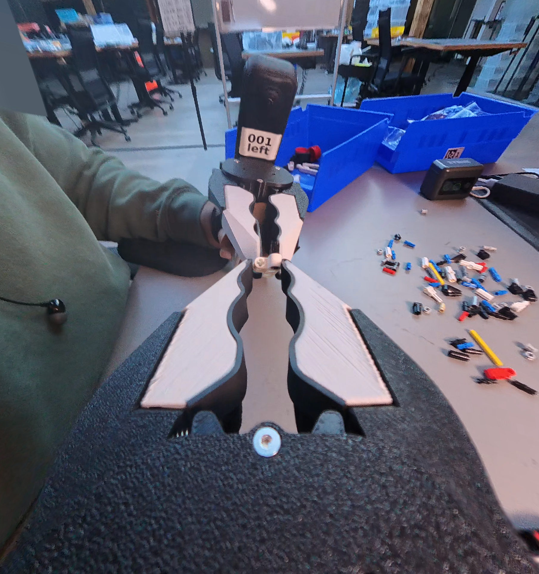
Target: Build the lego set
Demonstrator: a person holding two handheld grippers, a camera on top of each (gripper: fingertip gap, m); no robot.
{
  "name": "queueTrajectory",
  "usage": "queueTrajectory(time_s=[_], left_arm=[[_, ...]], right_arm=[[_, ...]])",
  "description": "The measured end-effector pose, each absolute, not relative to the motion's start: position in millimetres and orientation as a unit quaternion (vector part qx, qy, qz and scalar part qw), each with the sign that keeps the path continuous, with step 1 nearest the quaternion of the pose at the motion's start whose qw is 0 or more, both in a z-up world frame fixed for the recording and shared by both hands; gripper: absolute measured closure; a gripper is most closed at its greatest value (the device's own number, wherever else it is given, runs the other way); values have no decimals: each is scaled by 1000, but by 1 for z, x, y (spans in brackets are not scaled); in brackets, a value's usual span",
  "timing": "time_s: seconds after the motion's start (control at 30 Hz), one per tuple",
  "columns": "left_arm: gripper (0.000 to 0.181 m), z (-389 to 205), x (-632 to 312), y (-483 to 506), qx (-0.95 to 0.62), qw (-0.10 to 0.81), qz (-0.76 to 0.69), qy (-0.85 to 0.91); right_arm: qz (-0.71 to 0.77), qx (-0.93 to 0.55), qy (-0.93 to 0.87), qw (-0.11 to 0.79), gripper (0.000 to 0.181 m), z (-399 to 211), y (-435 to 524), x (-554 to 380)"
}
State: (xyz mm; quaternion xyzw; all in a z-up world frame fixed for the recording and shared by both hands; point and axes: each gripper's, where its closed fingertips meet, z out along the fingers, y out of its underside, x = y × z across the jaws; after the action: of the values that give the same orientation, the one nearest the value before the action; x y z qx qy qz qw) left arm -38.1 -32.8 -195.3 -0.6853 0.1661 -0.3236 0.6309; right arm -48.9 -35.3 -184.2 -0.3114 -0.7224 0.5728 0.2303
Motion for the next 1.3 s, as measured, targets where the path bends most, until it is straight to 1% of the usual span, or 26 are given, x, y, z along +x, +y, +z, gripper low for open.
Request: queueTrajectory(time_s=[0.07,0.2,0.4,0.53,0.6,0.73,0.97,1.03,1.13,1.2,1.3], left_arm=[[164,-202,-44,-29,-703,618,-320,149],[161,-201,-49,-28,-703,619,-324,133],[161,-203,-51,-23,-713,614,-321,109],[161,-209,-54,-16,-727,607,-306,96],[167,-211,-54,-15,-732,605,-297,96],[173,-208,-55,-16,-725,609,-307,94],[176,-199,-56,-19,-703,616,-348,81],[176,-198,-60,-18,-699,620,-349,70],[169,-192,-67,-20,-687,635,-347,63],[169,-191,-68,-21,-685,637,-346,64],[167,-194,-68,-19,-693,632,-341,58]], right_arm=[[534,-310,-747,247,164,-186,-27,-49],[472,-314,-778,272,164,-196,-16,-53],[411,-312,-803,299,164,-222,-15,-60],[399,-295,-808,317,164,-223,-22,-63],[398,-291,-808,321,163,-222,-23,-62],[413,-287,-798,332,164,-216,-22,-62],[468,-297,-770,317,164,-206,-25,-62],[493,-324,-750,301,164,-203,-23,-65],[554,-387,-693,250,164,-197,-15,-70],[588,-412,-660,219,164,-193,-11,-72],[603,-417,-647,209,164,-192,-10,-72]])
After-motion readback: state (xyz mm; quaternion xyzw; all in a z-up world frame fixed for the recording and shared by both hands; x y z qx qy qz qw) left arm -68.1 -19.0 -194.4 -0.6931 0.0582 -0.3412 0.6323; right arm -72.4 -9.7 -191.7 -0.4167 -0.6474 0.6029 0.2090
